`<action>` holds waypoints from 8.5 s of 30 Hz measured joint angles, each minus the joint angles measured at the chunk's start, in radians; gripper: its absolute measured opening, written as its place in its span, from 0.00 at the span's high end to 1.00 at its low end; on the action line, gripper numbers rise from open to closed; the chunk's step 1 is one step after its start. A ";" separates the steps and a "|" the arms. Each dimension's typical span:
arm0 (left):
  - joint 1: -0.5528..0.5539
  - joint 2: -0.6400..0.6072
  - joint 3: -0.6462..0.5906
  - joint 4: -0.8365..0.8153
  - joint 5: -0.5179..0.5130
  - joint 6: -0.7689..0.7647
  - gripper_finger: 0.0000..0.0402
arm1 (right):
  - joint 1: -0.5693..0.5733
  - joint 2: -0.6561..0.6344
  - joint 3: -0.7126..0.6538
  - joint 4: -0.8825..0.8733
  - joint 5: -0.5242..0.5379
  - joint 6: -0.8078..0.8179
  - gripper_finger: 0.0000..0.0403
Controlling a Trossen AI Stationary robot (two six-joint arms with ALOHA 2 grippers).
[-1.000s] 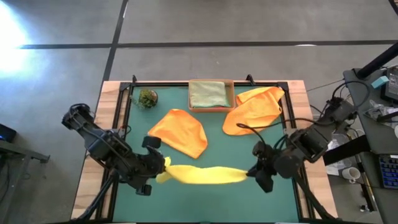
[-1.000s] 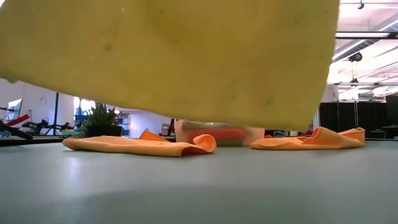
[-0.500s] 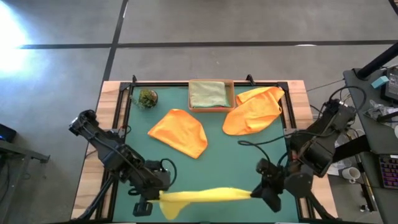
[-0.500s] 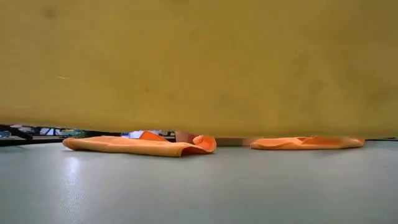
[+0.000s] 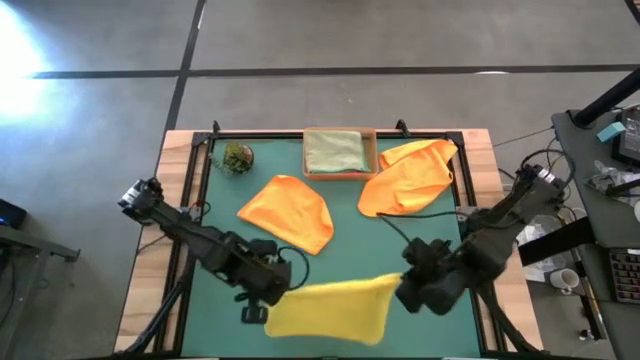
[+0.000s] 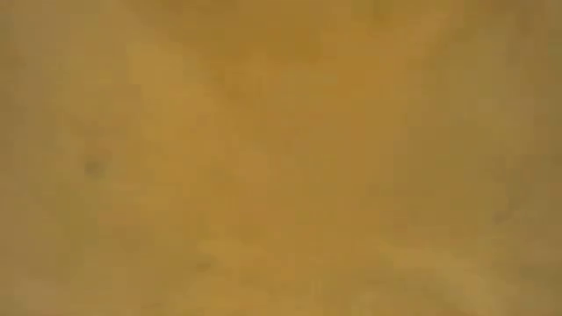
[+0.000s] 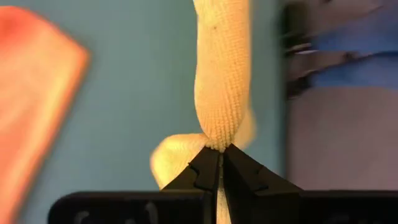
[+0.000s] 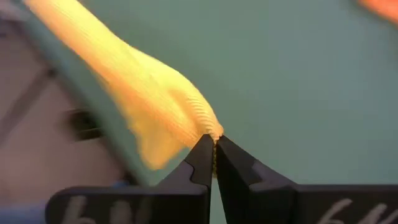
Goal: Fold microfiber towels
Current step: Fold the yellow microfiber towel
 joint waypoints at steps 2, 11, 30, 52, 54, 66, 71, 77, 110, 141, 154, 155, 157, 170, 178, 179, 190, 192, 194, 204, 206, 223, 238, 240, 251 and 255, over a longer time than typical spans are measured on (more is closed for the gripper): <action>0.035 0.000 -0.044 -0.017 -0.054 0.031 1.00 | -0.027 0.031 0.000 -0.076 0.000 0.021 0.98; 0.225 0.000 -0.294 0.017 -0.115 0.049 1.00 | -0.150 0.173 -0.022 -0.204 0.088 0.031 0.98; 0.308 -0.027 -0.289 0.095 -0.263 0.184 1.00 | -0.246 0.169 -0.154 -0.198 0.148 -0.099 0.98; 0.293 0.005 -0.299 0.091 0.067 0.183 0.89 | -0.101 0.270 -0.179 0.137 0.038 0.004 0.98; 0.288 0.005 -0.302 0.091 0.079 0.182 0.84 | -0.091 0.294 -0.180 0.155 0.016 0.020 0.98; 0.269 0.003 -0.388 0.082 0.186 0.150 0.65 | -0.053 0.386 -0.180 0.287 -0.073 0.068 0.98; 0.271 0.000 -0.431 0.079 0.184 0.148 0.65 | -0.045 0.391 -0.180 0.315 -0.082 0.068 0.98; 0.271 -0.011 -0.444 0.072 0.184 0.148 0.65 | -0.040 0.331 -0.180 0.322 -0.085 0.059 0.91; 0.253 -0.207 -0.811 0.542 0.082 -0.164 0.66 | -0.187 0.141 -0.243 0.248 0.042 -0.177 0.78; 0.284 -0.168 -0.822 0.742 -0.049 -0.549 0.66 | -0.192 0.141 -0.245 0.303 0.044 -0.212 0.79; 0.238 -0.174 -0.827 0.589 -0.036 -0.591 0.89 | -0.192 0.141 -0.248 0.302 0.045 -0.214 0.79; 0.232 -0.174 -0.828 0.584 -0.035 -0.600 0.91 | -0.192 0.141 -0.250 0.303 0.045 -0.213 0.79; 0.222 -0.174 -0.831 0.584 -0.034 -0.604 0.95 | -0.192 0.142 -0.253 0.302 0.045 -0.212 0.79; 0.194 -0.189 -0.831 0.497 0.004 -0.758 1.00 | -0.192 0.155 -0.276 0.303 0.043 -0.211 0.79; 0.193 -0.196 -0.830 0.507 -0.043 -0.729 1.00 | -0.210 0.155 -0.312 0.378 0.008 -0.224 0.79; 0.193 -0.196 -0.830 0.507 -0.043 -0.729 1.00 | -0.215 0.155 -0.322 0.395 -0.005 -0.227 0.79; 0.194 -0.236 -0.831 0.475 -0.022 -0.728 0.81 | -0.310 0.155 -0.450 0.614 -0.065 -0.252 0.79; 0.194 -0.248 -0.830 0.461 -0.003 -0.693 0.77 | -0.334 0.155 -0.464 0.617 -0.072 -0.270 0.79; 0.195 -0.268 -0.830 0.469 0.031 -0.655 0.75 | -0.358 0.155 -0.478 0.620 -0.095 -0.304 0.79; 0.186 -0.350 -0.809 0.843 -0.090 -0.619 0.73 | -0.433 0.156 -0.568 0.707 -0.183 -0.407 0.83; 0.186 -0.333 -0.812 0.936 -0.119 -0.599 0.73 | -0.434 0.156 -0.582 0.717 -0.187 -0.409 0.84; 0.184 0.079 -0.805 1.106 -0.003 -0.628 0.73 | -0.400 0.157 -0.638 0.789 -0.402 -0.376 0.84; 0.188 0.049 -0.785 0.794 0.022 -0.573 0.73 | -0.302 0.205 -0.636 0.916 -0.472 -0.358 0.84; 0.188 0.028 -0.780 0.768 0.031 -0.570 0.73 | -0.302 0.188 -0.634 0.917 -0.471 -0.370 0.84; 0.186 -0.099 -0.727 0.930 -0.069 -0.577 0.73 | -0.345 0.110 -0.589 0.891 -0.362 -0.547 0.84; 0.186 -0.073 -0.713 1.120 -0.105 -0.572 0.73 | -0.384 0.110 -0.589 0.890 -0.359 -0.639 0.84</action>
